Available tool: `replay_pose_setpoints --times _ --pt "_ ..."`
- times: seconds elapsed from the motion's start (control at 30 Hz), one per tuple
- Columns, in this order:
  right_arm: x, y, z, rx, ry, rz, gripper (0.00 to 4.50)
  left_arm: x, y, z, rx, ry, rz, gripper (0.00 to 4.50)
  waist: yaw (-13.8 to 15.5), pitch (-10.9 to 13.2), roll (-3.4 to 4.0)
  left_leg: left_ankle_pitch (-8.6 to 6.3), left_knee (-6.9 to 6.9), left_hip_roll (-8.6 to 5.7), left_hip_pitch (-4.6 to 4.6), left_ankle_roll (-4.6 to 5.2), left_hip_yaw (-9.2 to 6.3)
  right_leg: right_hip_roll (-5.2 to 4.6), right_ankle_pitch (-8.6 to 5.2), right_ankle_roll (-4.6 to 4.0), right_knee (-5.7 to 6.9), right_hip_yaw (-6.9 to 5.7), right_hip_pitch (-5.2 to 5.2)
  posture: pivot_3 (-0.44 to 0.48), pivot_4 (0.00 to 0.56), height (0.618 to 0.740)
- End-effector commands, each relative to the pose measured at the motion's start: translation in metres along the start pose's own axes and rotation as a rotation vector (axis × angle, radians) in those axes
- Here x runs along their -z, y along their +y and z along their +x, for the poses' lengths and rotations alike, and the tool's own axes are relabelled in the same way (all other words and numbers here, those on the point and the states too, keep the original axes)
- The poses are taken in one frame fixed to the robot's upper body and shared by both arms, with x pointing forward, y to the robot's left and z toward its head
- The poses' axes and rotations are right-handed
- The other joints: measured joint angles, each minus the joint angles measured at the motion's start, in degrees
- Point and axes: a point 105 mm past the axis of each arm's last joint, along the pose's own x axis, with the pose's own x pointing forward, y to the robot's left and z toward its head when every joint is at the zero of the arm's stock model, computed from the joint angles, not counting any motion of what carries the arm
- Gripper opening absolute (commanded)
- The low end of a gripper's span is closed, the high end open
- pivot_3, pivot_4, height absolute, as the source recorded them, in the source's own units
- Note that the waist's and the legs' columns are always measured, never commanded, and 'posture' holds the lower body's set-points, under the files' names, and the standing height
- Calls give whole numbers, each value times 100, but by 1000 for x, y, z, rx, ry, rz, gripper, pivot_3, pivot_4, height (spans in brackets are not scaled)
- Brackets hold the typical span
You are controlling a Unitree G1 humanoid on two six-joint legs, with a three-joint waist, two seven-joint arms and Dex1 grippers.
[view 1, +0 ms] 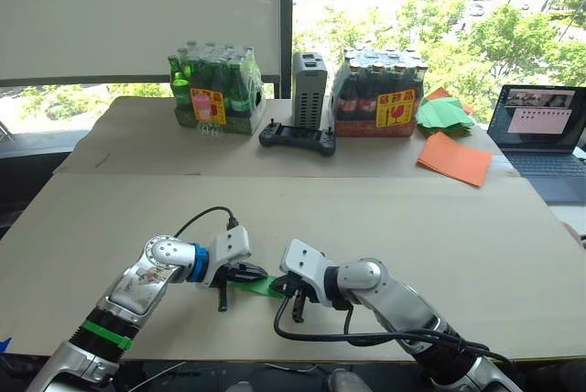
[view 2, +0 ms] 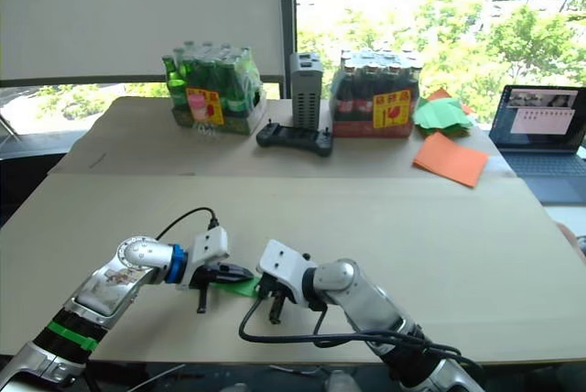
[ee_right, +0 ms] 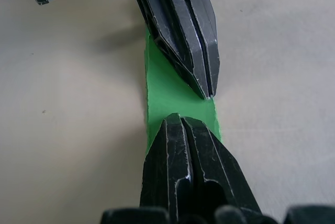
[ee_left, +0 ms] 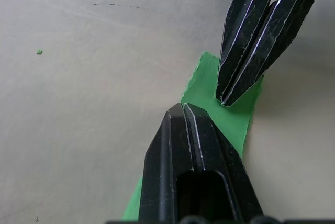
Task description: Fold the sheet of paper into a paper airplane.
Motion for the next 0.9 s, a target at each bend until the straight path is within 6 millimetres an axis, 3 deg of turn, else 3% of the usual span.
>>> replay_pose_setpoints --times 0.03,0.5,0.9 --pt "28 3 1 -7 113 56 55 32 0 -9 -24 110 -59 0 -11 -1 2 0 0 1 3 0 0 1 -2 3 1 1 1 0 150 740" --pt "28 5 0 -20 120 50 55 62 4 -46 -118 189 -124 0 -34 -15 20 0 -9 4 19 0 2 4 -18 25 4 3 5 0 150 740" --pt "28 6 0 -30 121 43 55 67 9 -59 -168 200 -143 0 -20 -29 42 0 -13 3 20 0 2 4 -24 32 3 4 5 0 150 740"
